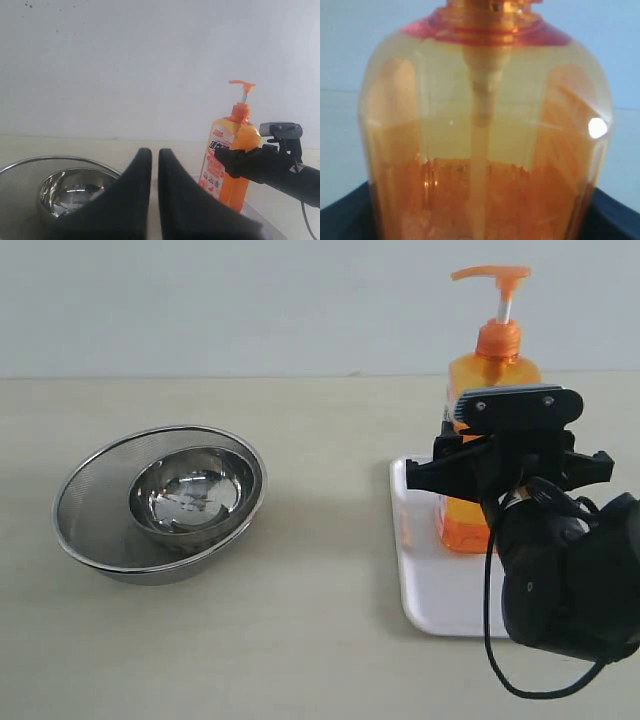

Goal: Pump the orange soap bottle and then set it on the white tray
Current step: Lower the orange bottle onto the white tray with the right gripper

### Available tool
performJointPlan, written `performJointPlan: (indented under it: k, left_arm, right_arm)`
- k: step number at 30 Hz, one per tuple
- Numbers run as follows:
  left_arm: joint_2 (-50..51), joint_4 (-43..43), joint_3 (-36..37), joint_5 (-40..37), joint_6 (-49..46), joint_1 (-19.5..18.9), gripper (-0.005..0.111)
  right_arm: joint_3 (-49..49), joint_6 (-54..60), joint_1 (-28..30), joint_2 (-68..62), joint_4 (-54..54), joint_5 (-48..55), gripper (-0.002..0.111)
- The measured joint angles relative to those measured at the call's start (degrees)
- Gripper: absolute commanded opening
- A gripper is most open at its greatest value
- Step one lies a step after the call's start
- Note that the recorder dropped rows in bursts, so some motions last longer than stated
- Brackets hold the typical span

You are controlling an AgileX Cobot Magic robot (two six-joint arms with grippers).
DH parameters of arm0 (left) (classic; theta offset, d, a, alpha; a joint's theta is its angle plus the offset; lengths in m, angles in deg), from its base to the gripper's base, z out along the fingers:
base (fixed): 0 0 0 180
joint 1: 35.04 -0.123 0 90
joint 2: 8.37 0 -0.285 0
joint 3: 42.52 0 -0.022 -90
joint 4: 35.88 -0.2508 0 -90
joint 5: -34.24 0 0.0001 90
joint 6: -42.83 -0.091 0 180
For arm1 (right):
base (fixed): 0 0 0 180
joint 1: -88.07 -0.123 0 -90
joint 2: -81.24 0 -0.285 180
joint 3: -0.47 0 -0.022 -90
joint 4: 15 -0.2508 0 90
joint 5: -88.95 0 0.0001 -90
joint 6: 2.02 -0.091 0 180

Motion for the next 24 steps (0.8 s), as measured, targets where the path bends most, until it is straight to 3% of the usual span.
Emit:
performJointPlan:
  k: [5, 24]
  left_arm:
    - [0.0, 0.0, 0.0, 0.0, 0.0, 0.0, 0.005]
    - [0.0, 0.0, 0.0, 0.0, 0.0, 0.0, 0.005]
  right_arm:
    - [-0.1, 0.1, 0.0, 0.0, -0.1, 0.2, 0.077]
    - [-0.4, 6.3, 0.0, 8.6, -2.5, 1.3, 0.078]
